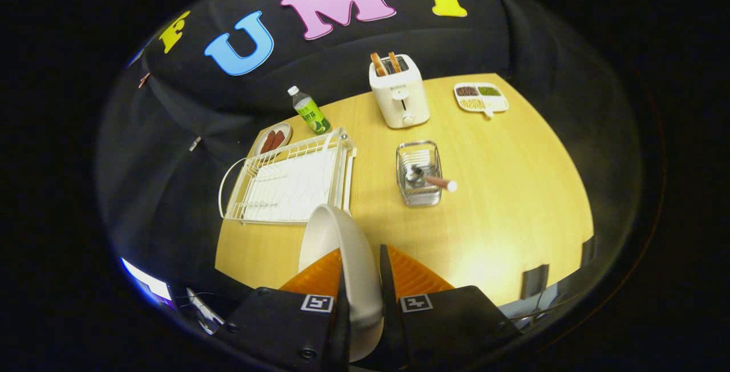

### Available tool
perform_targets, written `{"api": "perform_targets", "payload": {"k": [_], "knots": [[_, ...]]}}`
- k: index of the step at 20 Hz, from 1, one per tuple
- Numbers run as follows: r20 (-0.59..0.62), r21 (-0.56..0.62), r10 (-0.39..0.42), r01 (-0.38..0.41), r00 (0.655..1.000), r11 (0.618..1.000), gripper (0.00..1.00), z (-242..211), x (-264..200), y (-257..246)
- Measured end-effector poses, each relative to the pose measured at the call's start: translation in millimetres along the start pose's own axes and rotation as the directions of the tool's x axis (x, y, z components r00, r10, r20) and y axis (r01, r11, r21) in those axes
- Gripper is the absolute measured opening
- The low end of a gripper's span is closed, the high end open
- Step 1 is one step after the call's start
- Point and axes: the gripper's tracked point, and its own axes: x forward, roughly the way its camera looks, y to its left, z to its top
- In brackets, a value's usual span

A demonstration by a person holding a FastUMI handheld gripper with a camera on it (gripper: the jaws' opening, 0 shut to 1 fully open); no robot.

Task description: Take the plate from the dish rack, then take the spoon from the basket and place it into the plate.

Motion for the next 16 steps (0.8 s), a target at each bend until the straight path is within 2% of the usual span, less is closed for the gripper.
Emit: {"api": "perform_targets", "payload": {"k": [2, 7, 12, 16], "knots": [[-0.017, 0.068, 0.025, -0.023, 1.0, 0.997, 0.27, -20.6, 15.2, -10.7], [-0.03, 0.155, 0.028, -0.023, 0.999, 0.988, 0.28, -54.5, 54.5, -41.4], [0.009, 0.281, 0.076, -0.075, 0.997, 0.957, 0.27, -50.2, 93.4, -50.1], [-0.013, 0.26, 0.024, -0.02, 1.0, 0.965, 0.28, -57.2, 110.0, -65.1]]}}
